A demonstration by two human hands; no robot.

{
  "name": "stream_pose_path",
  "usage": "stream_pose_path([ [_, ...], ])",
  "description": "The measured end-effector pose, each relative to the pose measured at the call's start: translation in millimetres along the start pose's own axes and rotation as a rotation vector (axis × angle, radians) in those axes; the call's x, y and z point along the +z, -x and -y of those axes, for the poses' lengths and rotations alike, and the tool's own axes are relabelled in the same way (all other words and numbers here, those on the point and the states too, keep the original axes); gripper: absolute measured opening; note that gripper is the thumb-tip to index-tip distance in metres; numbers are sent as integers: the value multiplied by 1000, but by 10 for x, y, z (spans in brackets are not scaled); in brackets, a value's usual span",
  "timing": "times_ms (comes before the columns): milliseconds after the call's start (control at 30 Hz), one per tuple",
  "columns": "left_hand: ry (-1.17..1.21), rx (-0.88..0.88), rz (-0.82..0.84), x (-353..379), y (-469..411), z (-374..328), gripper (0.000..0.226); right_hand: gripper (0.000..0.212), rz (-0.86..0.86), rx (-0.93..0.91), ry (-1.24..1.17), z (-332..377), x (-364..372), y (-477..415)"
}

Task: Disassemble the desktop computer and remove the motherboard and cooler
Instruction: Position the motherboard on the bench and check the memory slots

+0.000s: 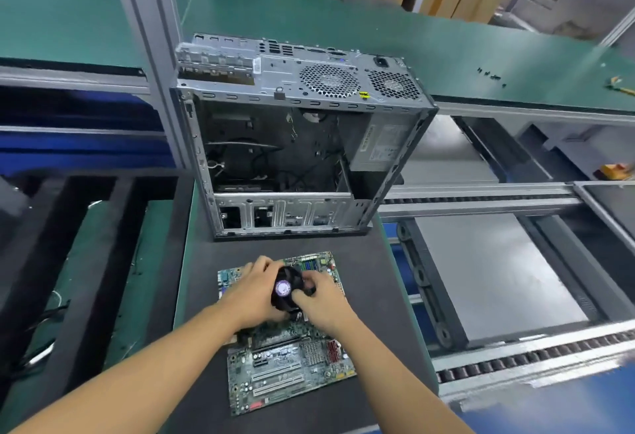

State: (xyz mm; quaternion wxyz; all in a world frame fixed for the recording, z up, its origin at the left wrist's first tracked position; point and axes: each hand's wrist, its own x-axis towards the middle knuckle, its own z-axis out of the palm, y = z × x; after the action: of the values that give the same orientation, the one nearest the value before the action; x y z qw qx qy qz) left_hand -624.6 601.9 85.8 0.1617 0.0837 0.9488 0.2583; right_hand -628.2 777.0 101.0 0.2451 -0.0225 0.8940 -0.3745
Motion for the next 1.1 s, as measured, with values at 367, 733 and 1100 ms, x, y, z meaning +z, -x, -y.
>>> stream_pose_path([
  [367, 325, -15, -30, 76, 262, 315, 118, 104, -36, 12, 331, 262, 185, 25],
  [733, 219, -12, -2, -11, 309, 457, 95, 114, -115, 195, 495, 551, 418, -52],
  [1100, 234, -29, 56, -223, 251, 791, 104, 122, 50, 41, 613, 676, 300, 22],
])
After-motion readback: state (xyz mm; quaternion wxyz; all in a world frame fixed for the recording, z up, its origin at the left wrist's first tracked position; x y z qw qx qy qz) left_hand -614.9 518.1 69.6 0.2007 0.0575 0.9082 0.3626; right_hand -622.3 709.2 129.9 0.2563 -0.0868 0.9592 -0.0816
